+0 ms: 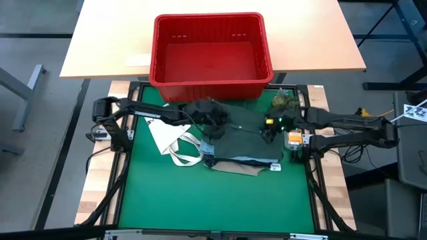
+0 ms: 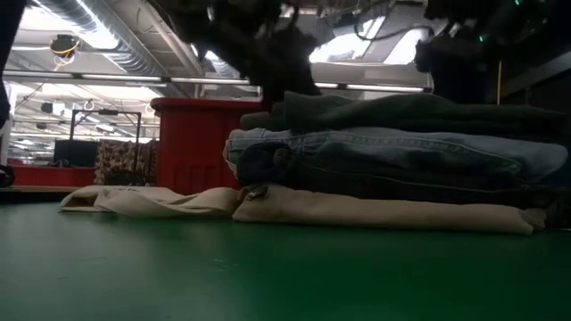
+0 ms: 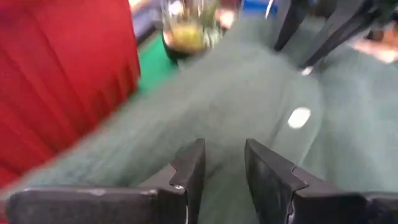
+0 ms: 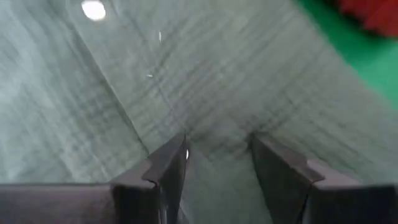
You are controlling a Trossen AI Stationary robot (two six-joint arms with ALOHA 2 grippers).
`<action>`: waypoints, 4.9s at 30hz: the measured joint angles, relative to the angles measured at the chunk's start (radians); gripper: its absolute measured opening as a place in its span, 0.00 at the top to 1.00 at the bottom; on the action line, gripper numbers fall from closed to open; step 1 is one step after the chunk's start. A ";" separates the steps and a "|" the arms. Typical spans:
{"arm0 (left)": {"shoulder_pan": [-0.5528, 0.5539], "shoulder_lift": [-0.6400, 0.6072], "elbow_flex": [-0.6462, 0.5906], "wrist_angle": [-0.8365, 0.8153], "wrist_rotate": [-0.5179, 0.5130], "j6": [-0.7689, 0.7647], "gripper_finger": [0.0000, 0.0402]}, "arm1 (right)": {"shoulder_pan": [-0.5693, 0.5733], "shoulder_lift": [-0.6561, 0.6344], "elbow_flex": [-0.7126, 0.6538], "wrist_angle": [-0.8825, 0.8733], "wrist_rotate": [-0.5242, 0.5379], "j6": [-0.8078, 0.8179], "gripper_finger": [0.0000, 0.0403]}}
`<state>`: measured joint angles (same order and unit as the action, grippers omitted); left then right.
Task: Fold Laundry from Bin
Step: Stack the green shirt on top of the light blue jeans, then put the stacked clothing into the organizer bin
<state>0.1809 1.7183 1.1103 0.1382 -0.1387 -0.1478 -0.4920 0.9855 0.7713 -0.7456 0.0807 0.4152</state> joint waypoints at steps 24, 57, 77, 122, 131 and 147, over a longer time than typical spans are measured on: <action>-0.012 0.067 -0.003 -0.062 0.004 -0.026 0.73 | 0.100 -0.039 -0.225 0.239 0.021 0.154 0.54; -0.290 -0.220 -0.001 -0.132 0.130 0.019 0.73 | 0.092 -0.136 0.033 0.176 0.193 -0.041 0.54; -0.519 0.019 0.001 -0.158 0.036 -0.401 0.73 | -0.219 0.136 0.035 0.271 0.201 -0.187 0.54; -0.512 0.133 0.000 -0.710 -0.235 -0.562 0.73 | 0.169 0.342 0.033 -0.143 -0.180 -0.087 0.54; -0.513 0.070 0.000 -0.849 -0.248 -0.557 0.73 | 0.384 0.343 0.033 -0.002 -0.269 0.030 0.54; -0.517 0.027 0.000 -1.004 -0.215 -0.554 0.73 | 0.600 0.343 0.062 0.308 -0.315 0.115 0.54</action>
<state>-0.3365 1.7450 1.1099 -0.8655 -0.3535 -0.7021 0.1078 1.3281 0.8331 -0.4375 -0.2345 0.5305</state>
